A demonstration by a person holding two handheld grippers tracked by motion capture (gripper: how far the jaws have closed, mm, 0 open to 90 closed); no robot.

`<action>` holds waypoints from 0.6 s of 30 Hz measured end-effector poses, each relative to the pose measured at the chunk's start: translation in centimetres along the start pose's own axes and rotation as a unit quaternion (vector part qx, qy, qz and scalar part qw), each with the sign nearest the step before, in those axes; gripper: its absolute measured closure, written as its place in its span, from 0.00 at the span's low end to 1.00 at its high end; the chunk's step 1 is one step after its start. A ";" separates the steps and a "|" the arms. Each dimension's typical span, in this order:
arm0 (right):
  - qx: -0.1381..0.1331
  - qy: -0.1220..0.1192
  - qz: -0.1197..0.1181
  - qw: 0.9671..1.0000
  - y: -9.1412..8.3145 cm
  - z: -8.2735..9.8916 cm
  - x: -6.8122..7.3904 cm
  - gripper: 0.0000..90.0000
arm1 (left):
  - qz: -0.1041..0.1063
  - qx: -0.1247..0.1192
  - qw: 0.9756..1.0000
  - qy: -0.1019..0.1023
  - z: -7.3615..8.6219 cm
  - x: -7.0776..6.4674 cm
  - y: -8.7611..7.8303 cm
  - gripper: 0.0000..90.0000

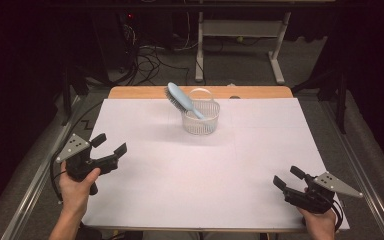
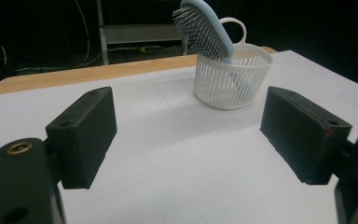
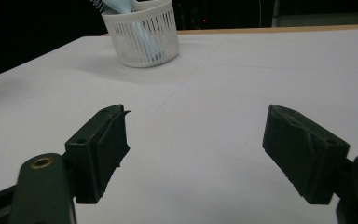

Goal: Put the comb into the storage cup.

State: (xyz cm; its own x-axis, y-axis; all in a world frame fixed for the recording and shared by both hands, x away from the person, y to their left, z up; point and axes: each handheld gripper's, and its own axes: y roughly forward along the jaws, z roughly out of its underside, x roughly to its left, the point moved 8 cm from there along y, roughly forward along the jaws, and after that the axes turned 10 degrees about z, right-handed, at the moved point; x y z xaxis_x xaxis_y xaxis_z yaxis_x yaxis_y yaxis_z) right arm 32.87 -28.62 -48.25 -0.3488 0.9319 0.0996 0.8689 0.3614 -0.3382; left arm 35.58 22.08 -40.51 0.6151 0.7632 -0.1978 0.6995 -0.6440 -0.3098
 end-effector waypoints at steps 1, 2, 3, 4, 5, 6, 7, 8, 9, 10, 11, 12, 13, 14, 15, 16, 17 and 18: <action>0.000 0.000 0.000 1.000 0.0 0.0 0.0 0.25 | 0.000 -0.001 1.000 0.001 0.1 0.0 -0.1 0.21; 0.000 0.000 0.000 1.000 0.0 0.0 0.0 0.25 | 0.001 0.000 1.000 0.002 0.1 0.0 -0.1 0.21; 0.000 0.000 0.000 1.000 0.0 0.0 0.0 0.25 | 0.000 0.000 1.000 0.002 0.2 -0.1 -0.2 0.20; 0.000 0.000 0.000 1.000 0.0 0.0 0.0 0.25 | 0.000 0.000 1.000 0.003 0.3 -0.1 -0.2 0.20; 0.000 0.000 0.000 1.000 0.0 0.0 0.0 0.25 | -0.001 0.002 1.000 0.003 0.4 -0.1 -0.2 0.20; 0.000 0.000 0.000 1.000 0.0 0.0 0.0 0.25 | -0.001 0.002 1.000 0.003 0.5 -0.1 -0.3 0.20; 0.000 0.000 0.000 1.000 0.0 0.0 0.0 0.25 | -0.001 0.001 1.000 0.002 0.6 -0.2 -0.4 0.20; 0.000 0.000 0.000 1.000 0.0 0.0 0.0 0.25 | 0.000 0.001 1.000 0.002 0.7 -0.2 -0.4 0.20; 0.000 0.000 0.000 1.000 0.0 0.0 0.0 0.25 | 0.001 0.001 1.000 0.001 0.8 -0.2 -0.5 0.20; 0.000 0.000 0.000 1.000 0.0 0.0 0.0 0.25 | 0.001 0.002 1.000 -0.001 0.9 -0.2 -0.5 0.20; 0.000 0.000 0.000 1.000 0.0 0.0 0.0 0.25 | 0.002 0.002 1.000 -0.001 1.0 -0.3 -0.5 0.20; 0.000 0.000 0.000 1.000 0.0 0.0 0.0 0.25 | 0.002 0.002 1.000 -0.001 1.1 -0.3 -0.6 0.19; 0.000 0.000 0.000 1.000 0.0 0.0 0.0 0.25 | 0.004 0.002 1.000 -0.003 1.2 -0.3 -0.6 0.19; 0.000 0.000 0.000 1.000 0.0 0.0 0.0 0.25 | 0.003 0.002 1.000 -0.003 1.3 -0.3 -0.7 0.19; 0.000 0.000 0.000 1.000 0.0 0.0 0.0 0.25 | 0.003 0.002 1.000 -0.004 1.4 -0.3 -0.7 0.19; 0.000 0.000 0.000 1.000 0.0 0.0 0.0 0.25 | 0.003 0.002 1.000 -0.004 1.4 -0.3 -0.7 0.19; 0.000 0.000 0.000 1.000 0.0 0.0 0.0 0.25 | 0.003 0.001 1.000 -0.005 1.5 -0.3 -0.8 0.19; 0.000 0.000 0.000 1.000 0.0 0.0 0.0 0.25 | 0.003 0.001 1.000 -0.004 1.5 -0.3 -0.8 0.19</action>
State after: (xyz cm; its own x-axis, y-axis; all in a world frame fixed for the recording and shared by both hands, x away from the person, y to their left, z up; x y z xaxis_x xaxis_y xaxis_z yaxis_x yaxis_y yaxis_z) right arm 32.84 -28.60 -48.24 -0.3486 0.9320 0.0991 0.8691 0.3610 -0.3381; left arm 34.24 22.43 -41.62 0.6162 0.7597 -0.2080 0.6949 -0.6486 -0.3106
